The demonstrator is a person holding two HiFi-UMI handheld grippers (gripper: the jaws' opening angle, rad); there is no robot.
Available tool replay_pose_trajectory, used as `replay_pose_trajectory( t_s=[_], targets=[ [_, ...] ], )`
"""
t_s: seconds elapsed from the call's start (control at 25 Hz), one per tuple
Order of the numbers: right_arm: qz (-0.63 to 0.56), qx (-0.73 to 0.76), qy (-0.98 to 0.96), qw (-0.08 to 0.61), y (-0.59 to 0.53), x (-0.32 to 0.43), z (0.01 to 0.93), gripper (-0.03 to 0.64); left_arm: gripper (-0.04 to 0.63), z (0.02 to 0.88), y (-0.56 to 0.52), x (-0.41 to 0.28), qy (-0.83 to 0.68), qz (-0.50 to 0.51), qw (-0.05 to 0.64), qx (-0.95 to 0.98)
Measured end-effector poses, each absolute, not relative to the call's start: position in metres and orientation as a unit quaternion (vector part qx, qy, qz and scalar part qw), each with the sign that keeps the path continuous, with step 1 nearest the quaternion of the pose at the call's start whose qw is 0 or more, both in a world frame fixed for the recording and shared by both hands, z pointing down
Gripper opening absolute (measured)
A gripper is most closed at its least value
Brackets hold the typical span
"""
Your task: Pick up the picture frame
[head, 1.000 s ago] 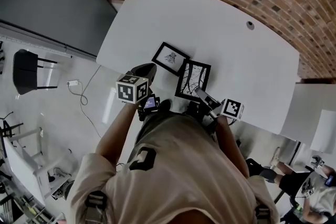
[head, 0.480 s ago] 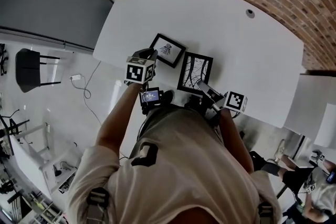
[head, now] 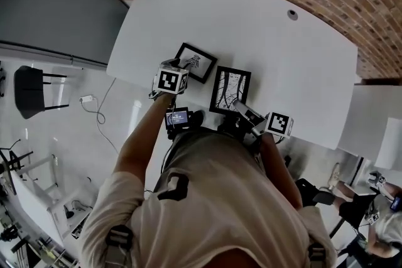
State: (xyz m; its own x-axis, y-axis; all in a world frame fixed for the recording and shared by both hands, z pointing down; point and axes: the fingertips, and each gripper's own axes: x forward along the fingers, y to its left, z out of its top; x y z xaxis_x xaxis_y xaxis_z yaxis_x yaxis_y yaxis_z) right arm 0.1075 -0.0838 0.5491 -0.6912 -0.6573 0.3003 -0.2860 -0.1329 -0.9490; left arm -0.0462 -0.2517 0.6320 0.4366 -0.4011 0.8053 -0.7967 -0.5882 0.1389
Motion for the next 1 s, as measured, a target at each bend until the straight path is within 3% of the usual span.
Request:
replay_pose_trajectory(
  t_s=[1.0],
  targets=[
    [-0.659, -0.362, 0.643, 0.145, -0.073, 0.099, 0.551, 0.057, 0.17, 0.648, -0.226, -0.061, -0.387, 0.393, 0.225, 0.803]
  ],
)
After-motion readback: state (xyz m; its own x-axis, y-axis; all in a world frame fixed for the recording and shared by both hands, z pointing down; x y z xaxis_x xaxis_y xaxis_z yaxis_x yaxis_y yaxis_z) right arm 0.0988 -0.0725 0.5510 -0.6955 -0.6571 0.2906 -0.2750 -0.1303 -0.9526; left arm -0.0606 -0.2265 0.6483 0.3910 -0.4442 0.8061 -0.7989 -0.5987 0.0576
